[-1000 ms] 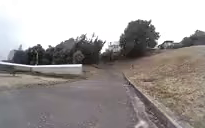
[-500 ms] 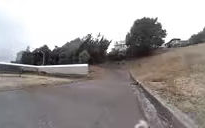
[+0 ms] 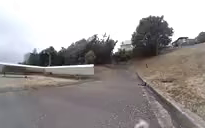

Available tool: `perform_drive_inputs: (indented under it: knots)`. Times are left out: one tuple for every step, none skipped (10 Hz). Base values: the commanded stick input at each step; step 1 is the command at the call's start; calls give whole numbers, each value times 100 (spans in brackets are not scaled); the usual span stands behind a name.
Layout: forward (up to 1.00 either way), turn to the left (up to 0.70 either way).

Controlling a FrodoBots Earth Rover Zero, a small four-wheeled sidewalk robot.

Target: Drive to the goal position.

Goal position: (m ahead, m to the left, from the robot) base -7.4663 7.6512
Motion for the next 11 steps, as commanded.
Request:
perform_drive_inputs:
  knots:
    - [45, 27]
    - [45, 27]
    - [45, 27]
    - [45, 27]
    - [45, 27]
    - [45, 27]
    - [45, 27]
    - [45, 27]
    - [45, 27]
    - [45, 27]
    - [45, 27]
